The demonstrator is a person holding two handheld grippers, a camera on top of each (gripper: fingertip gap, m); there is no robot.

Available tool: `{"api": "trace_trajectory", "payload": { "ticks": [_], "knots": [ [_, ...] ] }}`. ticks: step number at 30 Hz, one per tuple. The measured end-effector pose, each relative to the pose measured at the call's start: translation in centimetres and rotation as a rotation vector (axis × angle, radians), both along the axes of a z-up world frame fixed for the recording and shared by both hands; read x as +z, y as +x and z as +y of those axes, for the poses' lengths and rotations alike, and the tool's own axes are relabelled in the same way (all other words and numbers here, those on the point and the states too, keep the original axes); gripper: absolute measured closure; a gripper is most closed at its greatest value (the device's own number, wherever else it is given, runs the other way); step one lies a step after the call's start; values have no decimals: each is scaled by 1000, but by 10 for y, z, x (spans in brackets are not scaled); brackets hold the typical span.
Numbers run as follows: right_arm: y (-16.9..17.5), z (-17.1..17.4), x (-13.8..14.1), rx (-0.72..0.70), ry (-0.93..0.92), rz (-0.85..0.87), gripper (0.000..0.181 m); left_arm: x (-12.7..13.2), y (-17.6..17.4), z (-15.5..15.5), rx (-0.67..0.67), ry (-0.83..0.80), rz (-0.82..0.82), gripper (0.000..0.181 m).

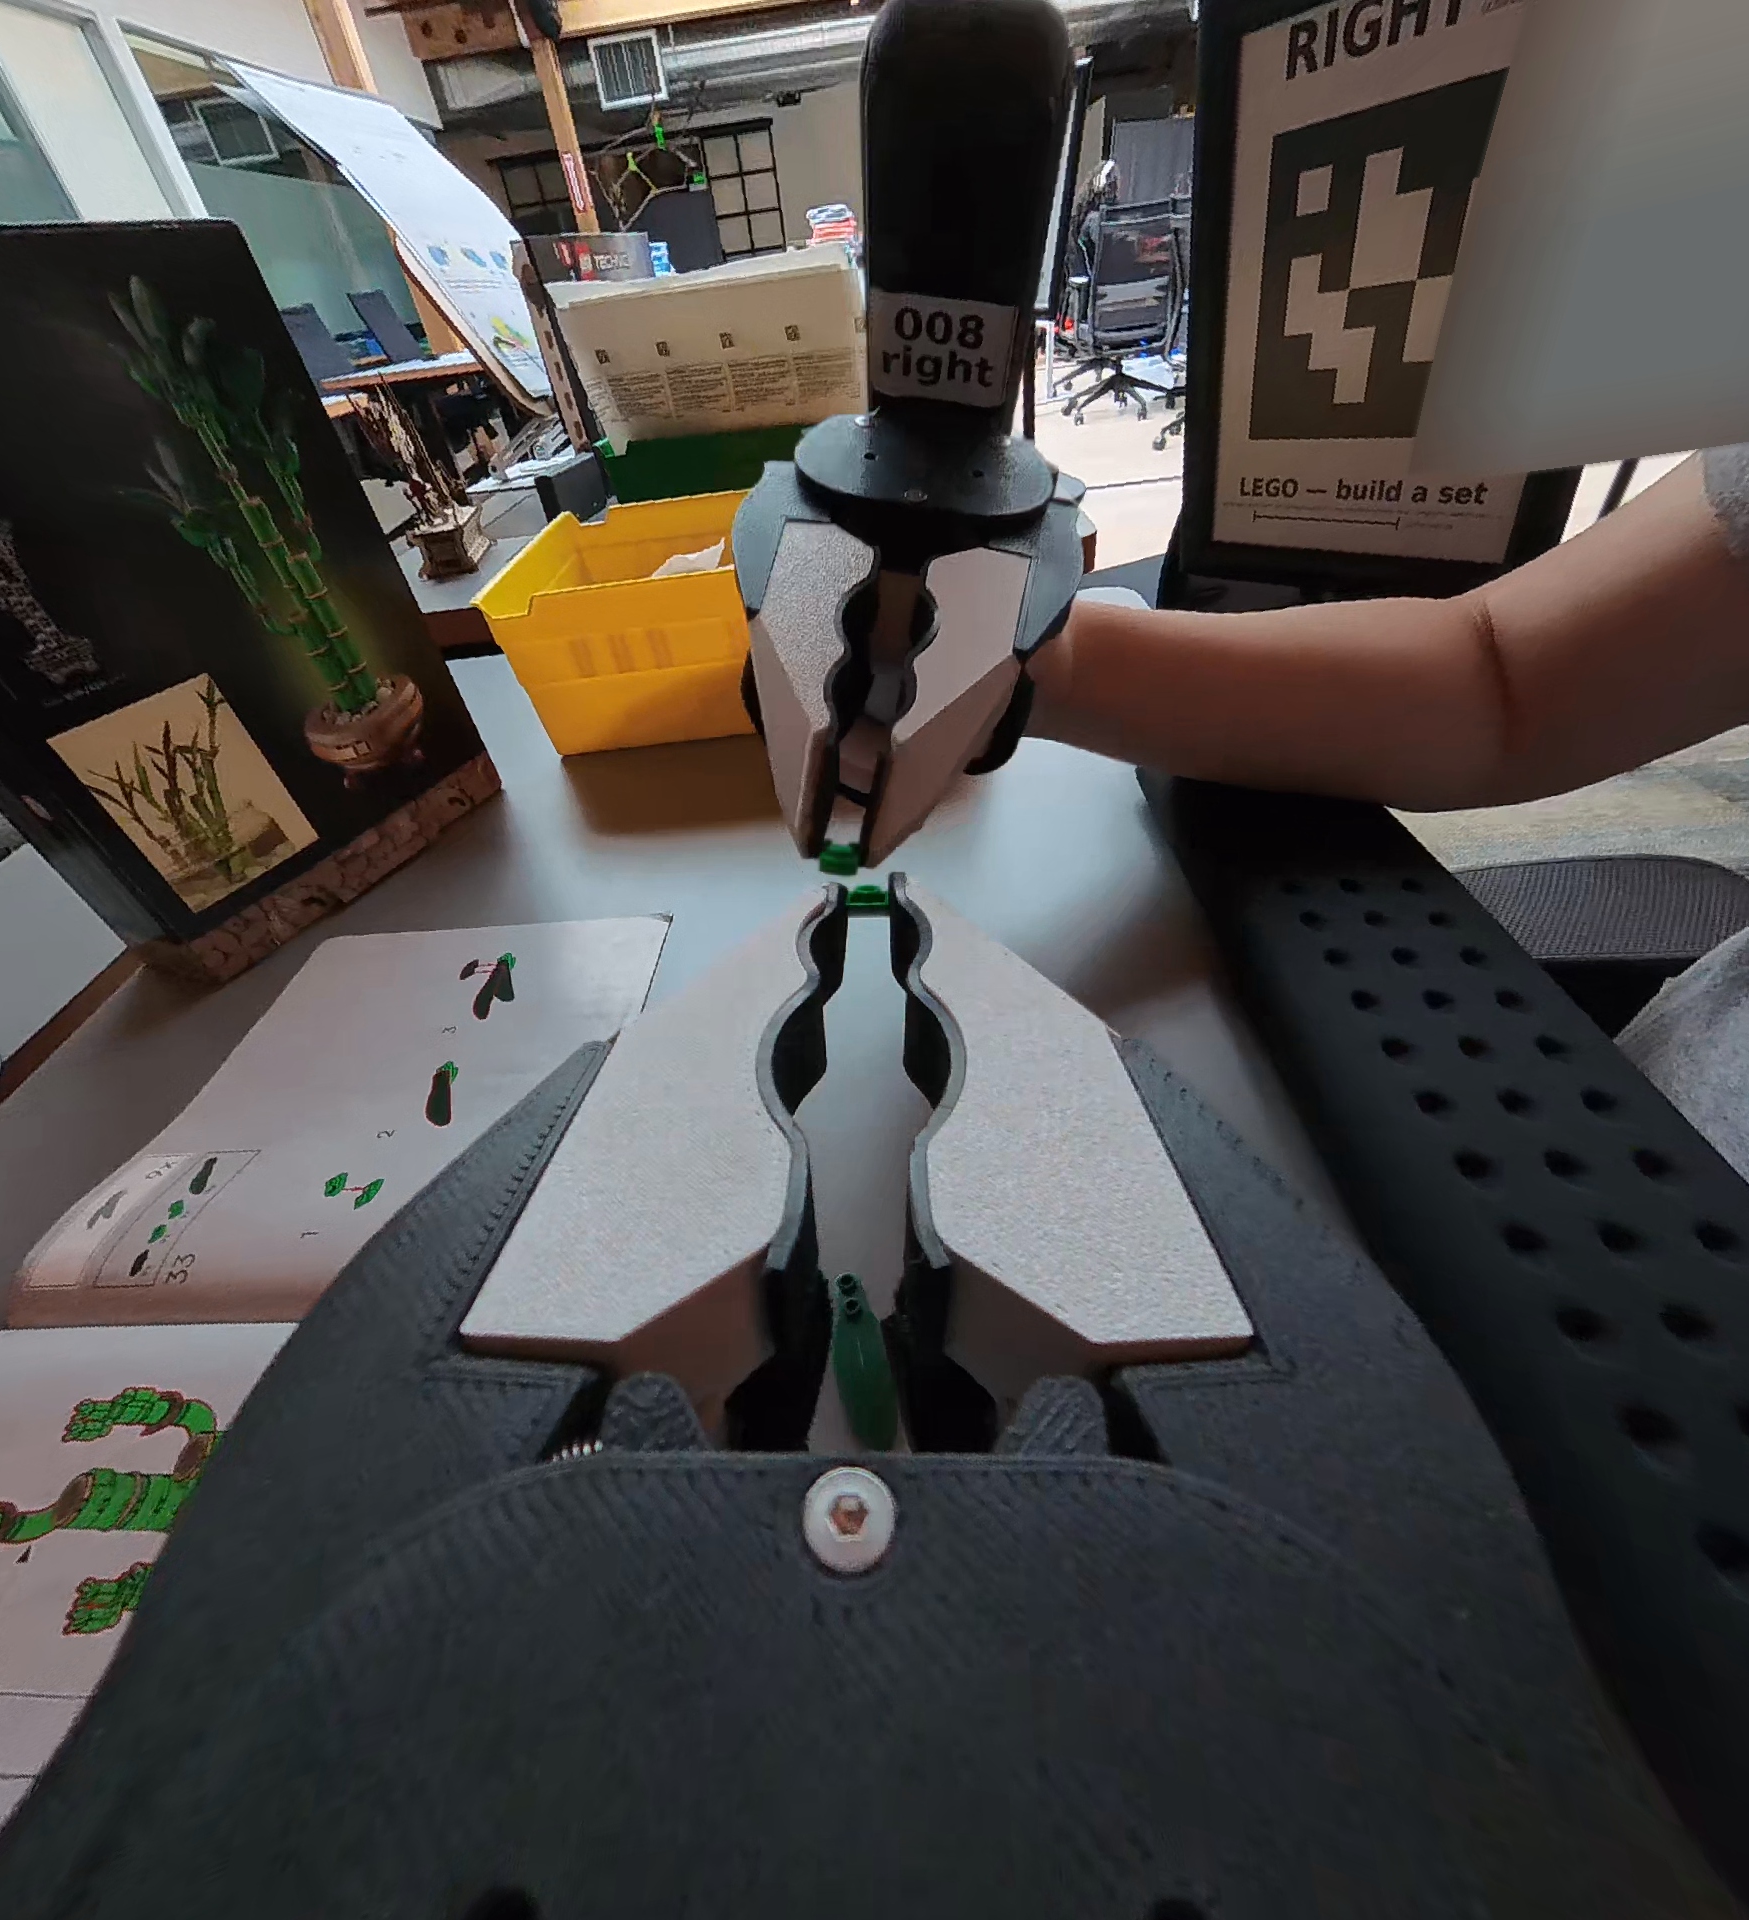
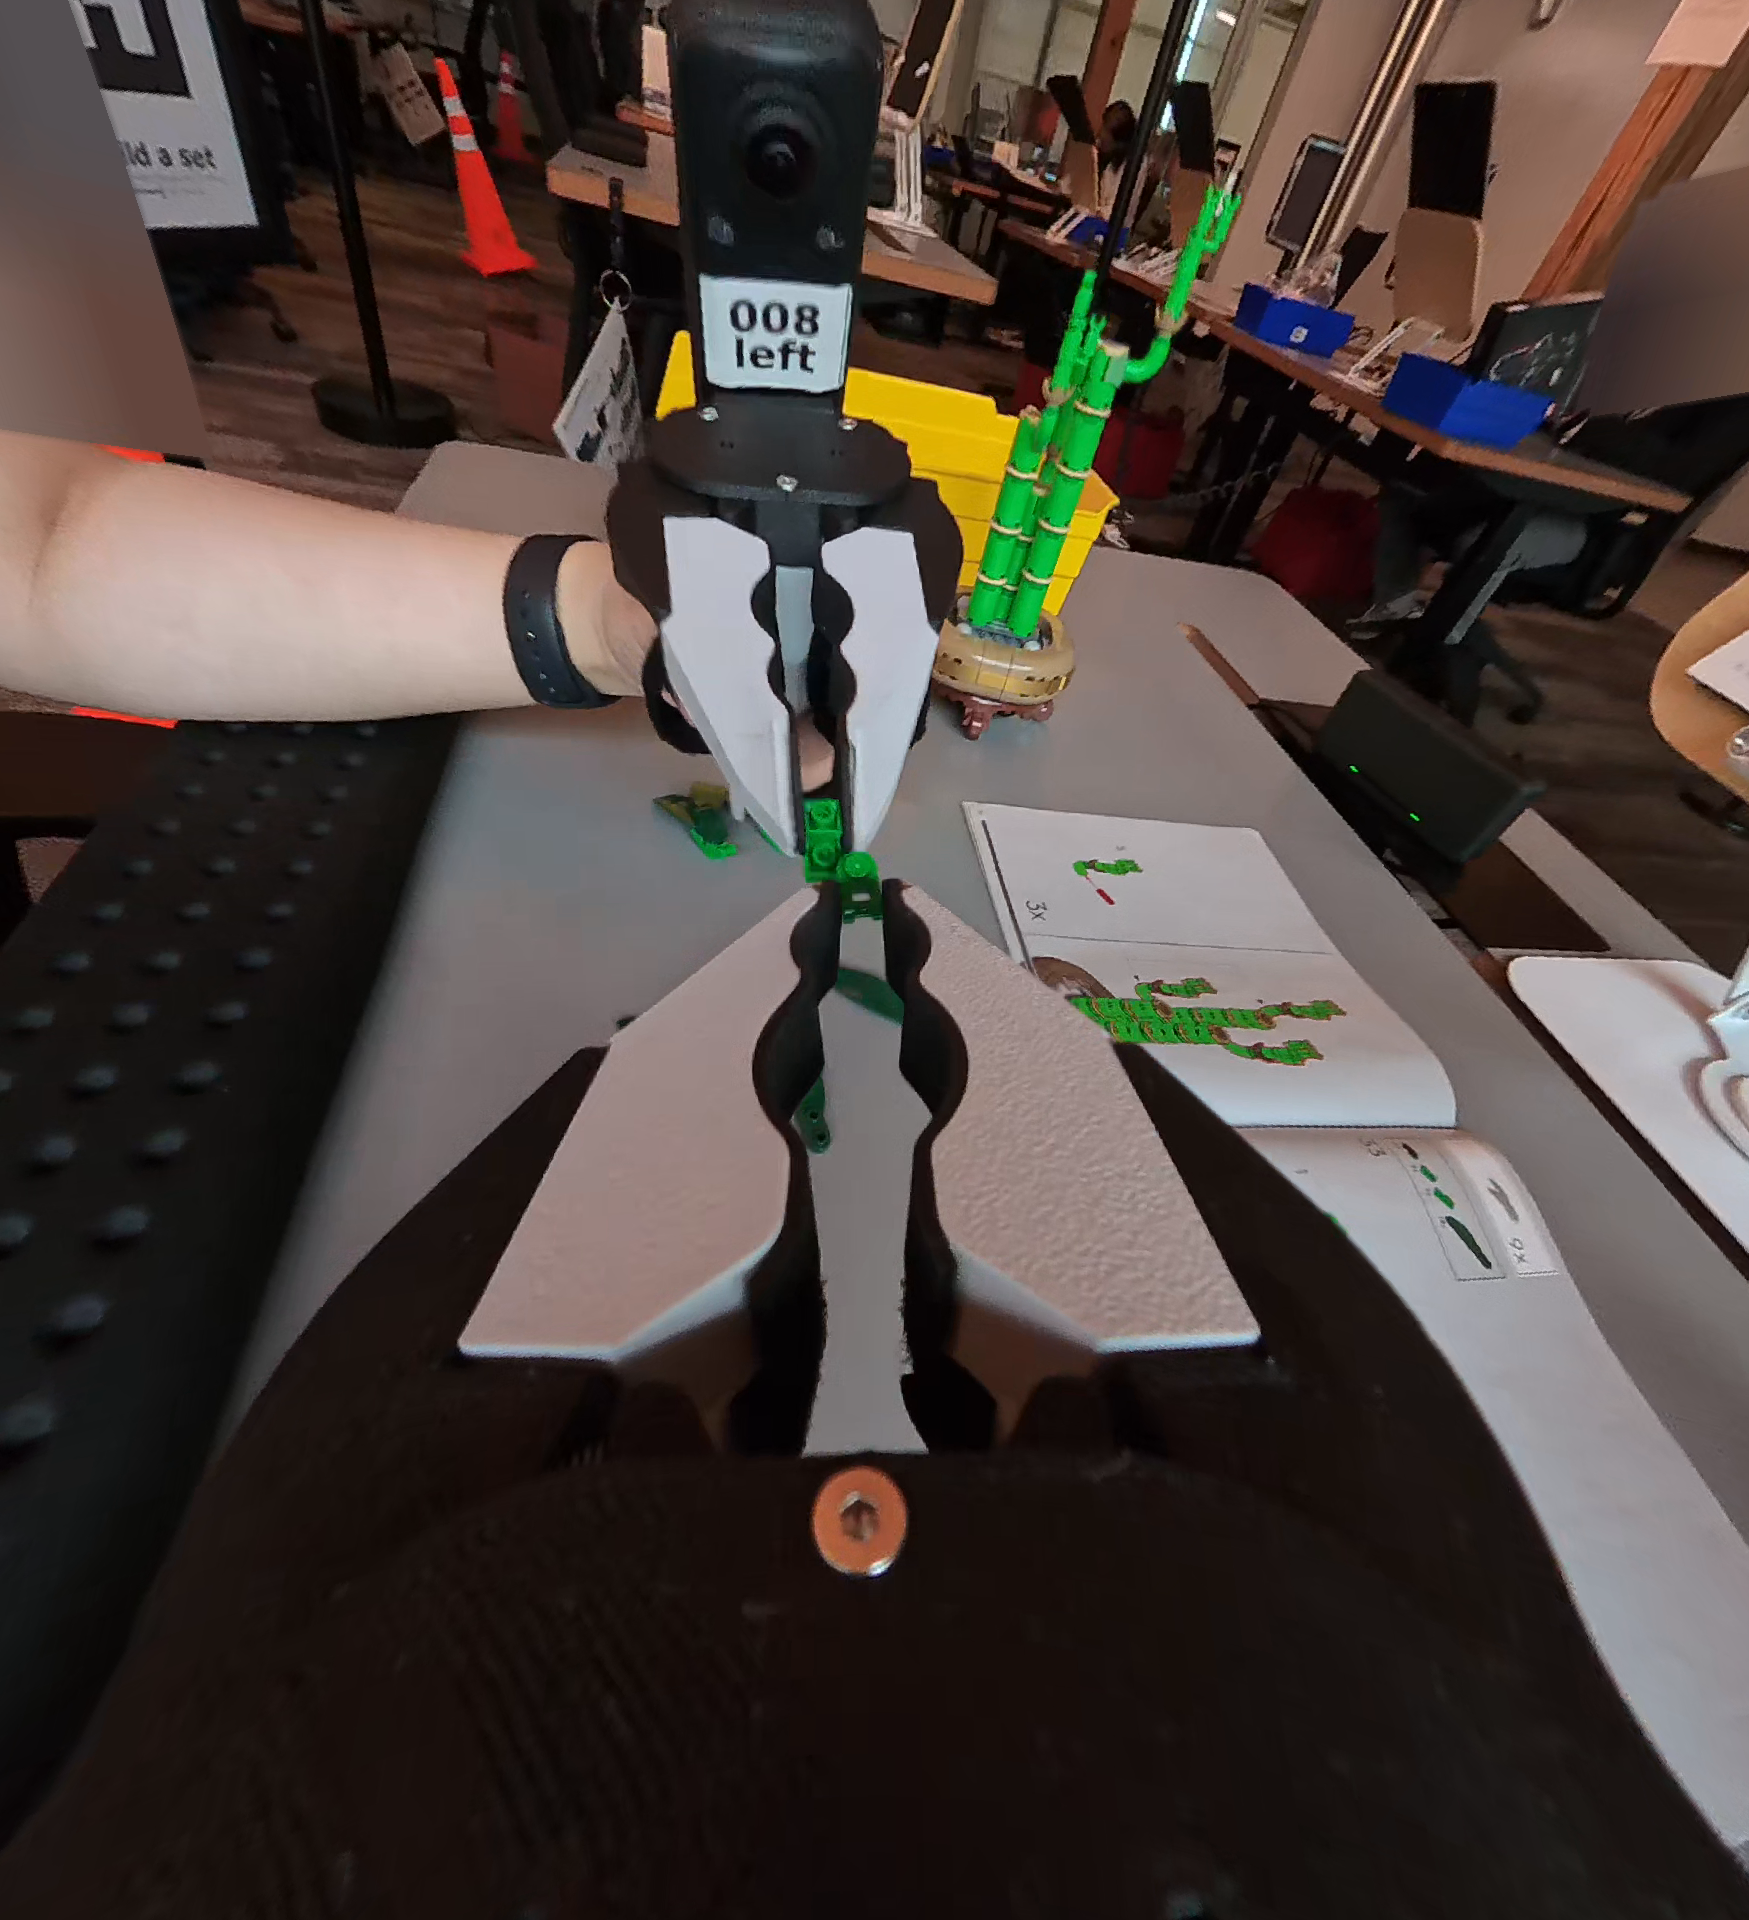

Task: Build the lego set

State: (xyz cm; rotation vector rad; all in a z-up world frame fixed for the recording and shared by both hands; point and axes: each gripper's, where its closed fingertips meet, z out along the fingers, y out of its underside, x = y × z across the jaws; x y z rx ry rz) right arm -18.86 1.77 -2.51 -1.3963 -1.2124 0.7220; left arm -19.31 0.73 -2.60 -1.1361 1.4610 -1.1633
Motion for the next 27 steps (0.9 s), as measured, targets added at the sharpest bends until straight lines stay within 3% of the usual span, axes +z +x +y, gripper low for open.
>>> {"api": "trace_trajectory", "payload": {
  "ticks": [3, 20, 27],
  "knots": [
    [-1, -6, 8, 28, -20, 39, 175, 0, 1, -2, 3, 20, 0, 175],
    [-2, -8, -11, 5, -86, -100, 175, -7, 6, -4, 34, 136, 28, 175],
    [1, -10, -9, -10, -105, -143, 175, -4, 9, -7, 24, 74, 32, 175]
  ]
}}
